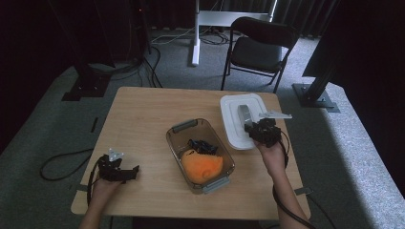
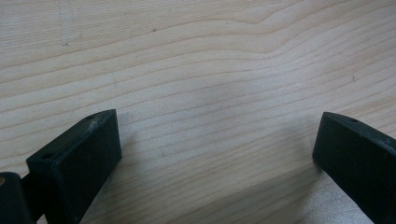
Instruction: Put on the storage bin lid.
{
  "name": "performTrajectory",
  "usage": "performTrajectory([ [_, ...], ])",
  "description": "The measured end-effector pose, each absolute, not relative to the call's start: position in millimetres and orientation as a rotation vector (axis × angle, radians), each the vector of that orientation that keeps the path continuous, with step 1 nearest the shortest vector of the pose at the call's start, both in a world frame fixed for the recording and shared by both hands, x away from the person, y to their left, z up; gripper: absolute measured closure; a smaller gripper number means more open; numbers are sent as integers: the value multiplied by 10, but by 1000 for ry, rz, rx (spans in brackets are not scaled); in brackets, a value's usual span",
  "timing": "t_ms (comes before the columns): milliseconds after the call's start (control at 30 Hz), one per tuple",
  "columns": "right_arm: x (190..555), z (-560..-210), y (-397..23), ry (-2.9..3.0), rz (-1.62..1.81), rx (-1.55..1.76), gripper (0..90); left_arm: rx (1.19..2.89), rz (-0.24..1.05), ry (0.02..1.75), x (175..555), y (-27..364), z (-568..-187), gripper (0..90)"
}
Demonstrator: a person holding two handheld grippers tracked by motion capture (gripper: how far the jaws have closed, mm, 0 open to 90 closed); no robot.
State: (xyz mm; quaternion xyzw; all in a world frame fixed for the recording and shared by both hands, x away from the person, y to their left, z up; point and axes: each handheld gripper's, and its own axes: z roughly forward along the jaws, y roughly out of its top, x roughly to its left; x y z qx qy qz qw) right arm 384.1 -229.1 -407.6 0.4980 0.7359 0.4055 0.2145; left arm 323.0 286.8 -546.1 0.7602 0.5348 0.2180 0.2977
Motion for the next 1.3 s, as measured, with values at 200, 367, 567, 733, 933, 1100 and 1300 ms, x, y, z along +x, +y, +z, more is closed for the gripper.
performTrajectory([
  [200, 3720, -3973, -2206, 2054, 1163, 1339, 680, 2020, 579, 1420, 3230, 2868, -5461, 15],
  [367, 3646, -3918, -2124, 2066, 1169, 1299, 680, 2021, 579, 1421, 3230, 2868, -5460, 15],
  [567, 3515, -3854, -1921, 2112, 1199, 1225, 680, 2022, 577, 1421, 3230, 2869, -5459, 15],
  [733, 3417, -3828, -1763, 2144, 1233, 1165, 680, 2022, 576, 1422, 3229, 2868, -5459, 15],
  [933, 3337, -3817, -1569, 2193, 1269, 1107, 680, 2021, 576, 1422, 3230, 2868, -5460, 15],
  [1100, 3296, -3862, -1408, 2246, 1265, 1076, 680, 2020, 576, 1422, 3229, 2868, -5460, 15],
  [1300, 3204, -3946, -1270, 2315, 1286, 1039, 680, 2023, 576, 1422, 3229, 2869, -5459, 15],
])
